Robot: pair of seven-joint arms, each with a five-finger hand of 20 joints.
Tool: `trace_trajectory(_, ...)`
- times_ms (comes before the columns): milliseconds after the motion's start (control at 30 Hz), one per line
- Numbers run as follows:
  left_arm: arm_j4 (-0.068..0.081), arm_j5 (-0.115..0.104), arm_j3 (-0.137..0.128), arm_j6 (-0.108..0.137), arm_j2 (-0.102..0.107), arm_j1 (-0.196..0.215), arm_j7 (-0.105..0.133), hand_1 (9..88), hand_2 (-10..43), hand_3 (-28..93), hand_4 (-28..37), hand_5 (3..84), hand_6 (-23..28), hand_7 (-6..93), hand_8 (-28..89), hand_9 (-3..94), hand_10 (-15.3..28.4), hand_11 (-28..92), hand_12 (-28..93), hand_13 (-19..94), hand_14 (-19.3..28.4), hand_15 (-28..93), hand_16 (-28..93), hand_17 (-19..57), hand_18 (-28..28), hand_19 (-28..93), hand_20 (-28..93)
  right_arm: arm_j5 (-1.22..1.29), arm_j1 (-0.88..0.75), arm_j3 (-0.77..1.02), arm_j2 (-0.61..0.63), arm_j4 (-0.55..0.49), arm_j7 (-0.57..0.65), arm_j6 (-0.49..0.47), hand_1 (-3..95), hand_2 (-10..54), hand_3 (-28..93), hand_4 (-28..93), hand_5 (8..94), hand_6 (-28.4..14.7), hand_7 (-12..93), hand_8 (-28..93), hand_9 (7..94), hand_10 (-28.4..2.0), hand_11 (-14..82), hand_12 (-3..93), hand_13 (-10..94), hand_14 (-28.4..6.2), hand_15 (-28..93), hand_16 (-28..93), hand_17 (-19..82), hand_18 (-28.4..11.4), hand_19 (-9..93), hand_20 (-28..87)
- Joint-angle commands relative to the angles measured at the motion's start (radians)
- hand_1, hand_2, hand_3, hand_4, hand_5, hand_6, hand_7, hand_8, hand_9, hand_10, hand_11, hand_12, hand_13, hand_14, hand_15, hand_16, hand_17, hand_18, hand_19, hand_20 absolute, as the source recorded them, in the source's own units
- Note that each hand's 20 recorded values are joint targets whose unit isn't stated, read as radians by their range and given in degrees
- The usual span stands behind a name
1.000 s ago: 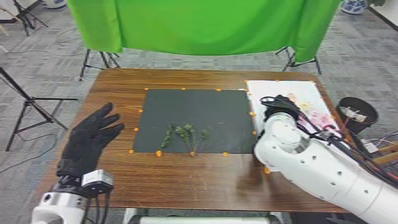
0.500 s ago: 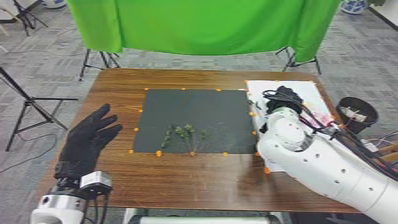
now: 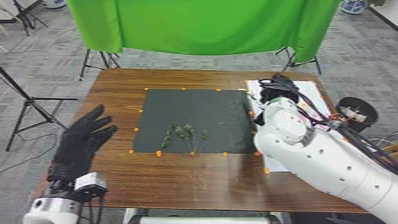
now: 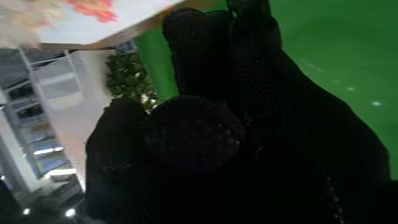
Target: Arrange flowers
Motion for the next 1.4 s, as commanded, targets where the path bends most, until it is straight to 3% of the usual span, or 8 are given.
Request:
trace_trajectory(33,-0.027,0.002,-0.046,0.027,0.008,0.073,-0.010,30.1,8.4,64,-21.9,36.0,8.7,11.4,-9,29.8,17.0,28,11,18,22.7,56,-11,-11.1,18.3,41,13,-0.027,-0.066,0.036,-0.065,-0.103,-0.014,-0.044,58.6,-9.5,76,-27,83.8,-5.1,22,22,92.3,-10.2,23.0,27.6,93,0.3,65,16,71,-10.3,93,32)
trace_trajectory(233,-0.030,0.015,-0.063,0.023,-0.011,0.086,-0.020,30.4,8.6,63,-22.0,36.1,8.8,11.4,-9,30.1,17.4,28,11,18,23.1,56,-11,-11.2,18.5,41,13,-0.036,-0.138,0.048,-0.100,-0.153,-0.022,-0.063,58.7,-9.5,76,-27,84.2,-5.2,21,23,92.6,-10.3,22.9,27.5,94,0.2,64,16,71,-10.6,93,32)
trace_trajectory(500,-0.020,0.033,-0.050,0.004,-0.022,0.061,-0.040,30.4,8.7,63,-21.5,36.2,8.9,11.4,-9,30.3,17.4,27,11,19,23.2,56,-11,-11.2,18.7,42,13,-0.020,-0.184,0.037,-0.078,-0.160,0.004,-0.065,58.6,-9.5,76,-27,84.7,-5.2,20,23,92.9,-10.4,22.9,27.3,94,-0.1,64,16,71,-10.7,93,32)
trace_trajectory(800,-0.016,0.022,-0.036,0.005,-0.004,0.052,-0.026,30.5,8.7,63,-21.5,36.2,9.0,11.3,-9,30.3,17.5,27,11,19,23.2,56,-11,-11.2,18.7,42,13,-0.003,-0.238,0.025,-0.070,-0.176,0.018,-0.082,58.6,-9.5,75,-27,84.8,-5.2,19,23,92.9,-10.4,22.9,27.1,94,-0.3,64,16,71,-10.9,93,32)
trace_trajectory(833,-0.015,0.015,-0.030,0.009,0.003,0.049,-0.013,30.5,8.7,63,-21.5,36.1,8.9,11.3,-8,30.3,17.5,27,11,19,23.3,56,-11,-11.2,18.7,42,13,0.001,-0.239,0.024,-0.070,-0.177,0.014,-0.080,58.7,-9.5,75,-27,84.8,-5.2,19,23,92.8,-10.5,22.9,27.1,94,-0.4,64,16,71,-10.9,93,32)
trace_trajectory(1100,-0.010,0.037,-0.029,-0.005,-0.012,0.037,-0.037,30.8,9.1,62,-21.2,36.1,9.1,11.2,-8,30.4,17.7,27,11,19,23.5,56,-11,-11.3,19.0,42,13,0.007,-0.258,0.020,-0.077,-0.184,0.013,-0.082,58.2,-9.5,73,-25,84.4,-4.4,19,20,92.7,-10.4,22.7,26.1,94,-1.0,63,16,71,-11.8,93,31)
trace_trajectory(1300,-0.007,0.034,-0.018,-0.004,-0.004,0.027,-0.032,31.0,9.3,62,-20.9,36.1,9.3,11.0,-8,30.4,17.9,27,11,19,23.9,56,-11,-11.4,19.2,42,13,0.008,-0.255,0.012,-0.080,-0.185,0.011,-0.077,57.7,-9.5,72,-24,84.1,-3.6,20,17,92.7,-10.3,22.8,25.8,94,-1.3,63,16,71,-12.0,93,31)
trace_trajectory(1400,-0.010,0.021,-0.019,0.003,0.002,0.036,-0.018,31.0,9.3,62,-20.8,36.1,9.4,10.9,-8,30.5,18.0,27,11,19,23.9,56,-11,-11.4,19.2,42,13,0.014,-0.246,0.007,-0.076,-0.185,0.010,-0.075,57.5,-9.5,72,-24,83.9,-3.6,20,17,92.7,-10.1,22.8,25.7,94,-1.4,63,16,71,-11.9,93,31)
